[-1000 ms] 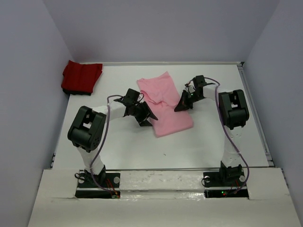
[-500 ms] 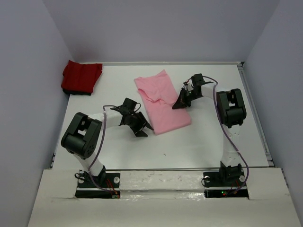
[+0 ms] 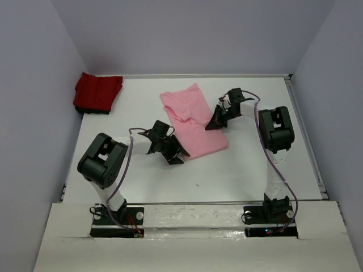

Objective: Fold and stack the t-shirts
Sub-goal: Fold the folded rectangular tshirt in 1/3 of the way

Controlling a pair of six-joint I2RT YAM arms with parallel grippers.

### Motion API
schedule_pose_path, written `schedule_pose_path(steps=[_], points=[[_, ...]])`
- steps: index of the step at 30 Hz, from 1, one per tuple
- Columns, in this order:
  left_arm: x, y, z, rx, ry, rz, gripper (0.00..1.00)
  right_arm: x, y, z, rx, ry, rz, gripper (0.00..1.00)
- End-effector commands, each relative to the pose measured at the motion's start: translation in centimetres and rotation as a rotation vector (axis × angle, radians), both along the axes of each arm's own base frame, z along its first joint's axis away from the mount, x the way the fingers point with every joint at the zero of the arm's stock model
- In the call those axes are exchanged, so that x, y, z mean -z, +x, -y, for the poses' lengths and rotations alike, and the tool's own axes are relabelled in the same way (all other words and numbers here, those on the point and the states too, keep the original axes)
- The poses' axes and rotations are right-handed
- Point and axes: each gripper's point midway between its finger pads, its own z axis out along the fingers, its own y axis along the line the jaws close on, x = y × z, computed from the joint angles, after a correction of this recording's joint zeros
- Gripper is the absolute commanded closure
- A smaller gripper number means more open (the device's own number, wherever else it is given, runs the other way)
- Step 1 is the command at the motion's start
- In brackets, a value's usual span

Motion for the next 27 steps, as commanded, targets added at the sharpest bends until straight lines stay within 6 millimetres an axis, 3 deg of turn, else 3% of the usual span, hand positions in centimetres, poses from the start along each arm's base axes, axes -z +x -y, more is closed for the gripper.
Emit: schedule_pose_path(steps=[1, 5, 8, 27], points=[[-0.1, 1.2, 1.0, -0.005, -0.005, 0.040, 0.41, 0.5, 0.7, -0.1, 0.004, -0.029, 0.044, 1.00], [0.8, 1.3, 1.1, -0.004, 0.008, 0.031, 0.47, 0.4, 0.5, -0.1, 0.007, -0.029, 0.043, 1.00], [1.4, 1.3, 1.4, 0.009, 0.006, 0.024, 0.83, 0.5, 0.4, 0.0, 0.008, -0.032, 0.042, 1.00], [1.7, 1.0, 1.5, 0.105, 0.059, 0.007, 0.89, 0.6, 0.6, 0.3, 0.024, -0.058, 0.052, 1.00]])
